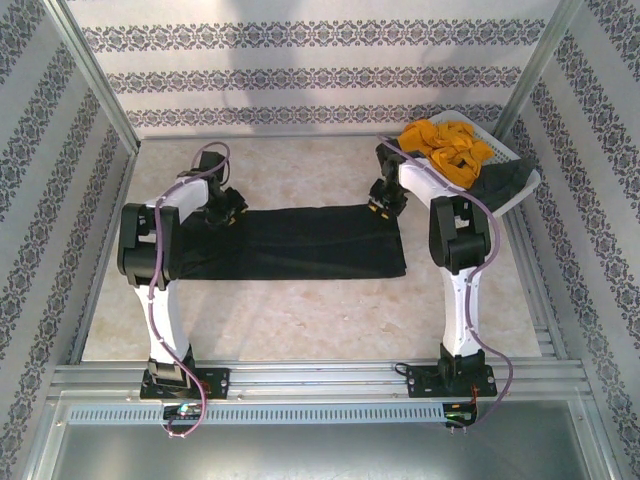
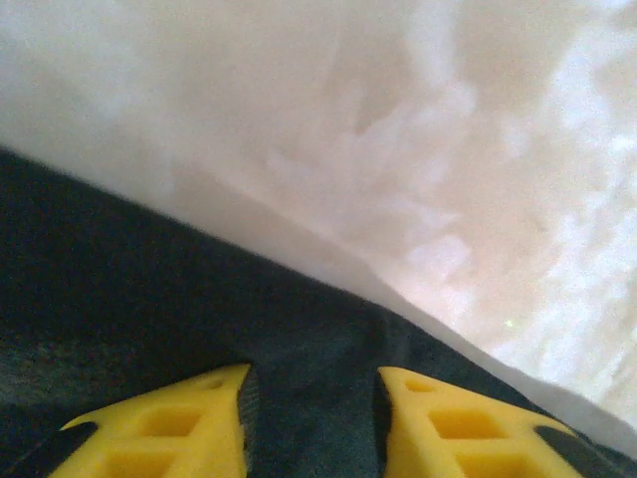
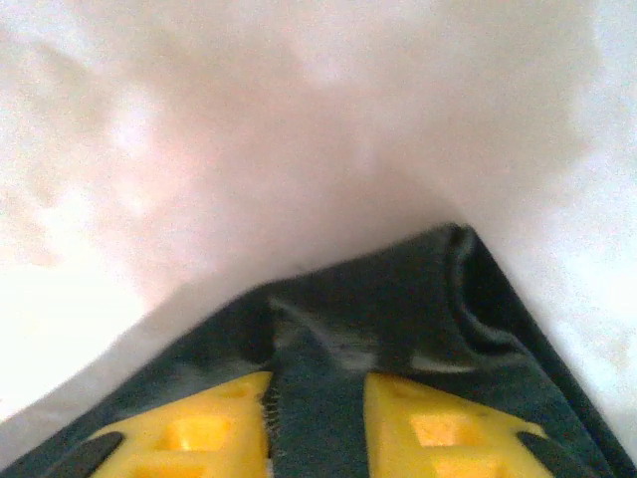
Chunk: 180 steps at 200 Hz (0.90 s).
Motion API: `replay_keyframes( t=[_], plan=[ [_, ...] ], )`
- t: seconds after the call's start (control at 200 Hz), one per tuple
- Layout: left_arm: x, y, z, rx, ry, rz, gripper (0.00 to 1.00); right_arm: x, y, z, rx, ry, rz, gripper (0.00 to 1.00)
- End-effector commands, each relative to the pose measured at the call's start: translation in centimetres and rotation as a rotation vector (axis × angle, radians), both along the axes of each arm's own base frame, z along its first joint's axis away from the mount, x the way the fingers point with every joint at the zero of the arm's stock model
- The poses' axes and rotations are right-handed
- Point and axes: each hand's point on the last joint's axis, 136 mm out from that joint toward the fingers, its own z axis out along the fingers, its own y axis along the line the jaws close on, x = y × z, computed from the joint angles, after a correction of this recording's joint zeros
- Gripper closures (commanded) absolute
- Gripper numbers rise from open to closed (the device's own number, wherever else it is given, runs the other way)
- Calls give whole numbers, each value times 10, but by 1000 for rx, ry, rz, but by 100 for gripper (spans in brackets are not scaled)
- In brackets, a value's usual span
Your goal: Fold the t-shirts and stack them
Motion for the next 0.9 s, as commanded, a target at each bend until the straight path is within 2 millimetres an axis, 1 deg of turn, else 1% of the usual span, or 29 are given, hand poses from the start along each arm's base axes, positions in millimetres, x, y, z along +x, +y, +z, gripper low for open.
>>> replay_keyframes(
  t=[0.0, 0.07, 0.11, 0.17, 0.24, 0.275, 0.28, 0.29, 0.345, 0.4, 0.47, 0.54, 0.6, 0.689, 0.819, 0.894],
  plan=[
    [-7, 18, 52, 108, -76, -53, 55, 1, 8, 35, -9, -86, 127, 64],
    [-30, 35, 67, 178, -69, -55, 51, -7, 15, 55, 9, -155, 178, 60],
    [-47, 46, 70, 204, -54, -44, 50, -15, 21, 66, 28, -193, 205, 58],
    [-73, 63, 64, 190, -4, 6, 48, -29, 33, 77, 77, -236, 242, 55],
    [-100, 79, 53, 89, 37, 101, 47, -48, 49, 87, 143, -272, 284, 54],
    [-109, 86, 48, 49, 39, 147, 47, -57, 57, 91, 169, -288, 306, 54],
    [-109, 87, 50, 43, 34, 158, 47, -59, 59, 91, 172, -288, 309, 54],
    [-113, 88, 46, 34, 40, 166, 46, -62, 60, 91, 178, -291, 315, 53],
    [-119, 92, 44, -10, 27, 221, 46, -77, 74, 94, 212, -301, 352, 53],
    [-116, 88, 45, -60, 5, 250, 44, -89, 83, 93, 226, -296, 380, 53],
    [-106, 79, 50, -103, -28, 257, 43, -104, 93, 90, 228, -277, 408, 53],
    [-95, 72, 55, -66, -55, 227, 42, -112, 99, 84, 233, -259, 418, 53],
    [-87, 65, 55, -23, -56, 178, 42, -117, 103, 80, 239, -247, 417, 53],
    [-81, 55, 45, 37, -31, 95, 42, -118, 107, 76, 248, -235, 409, 53],
    [-77, 41, 24, 125, 42, -41, 41, -115, 110, 84, 256, -248, 411, 54],
    [-75, 36, 17, 151, 67, -86, 41, -113, 112, 88, 258, -255, 417, 54]
  ],
)
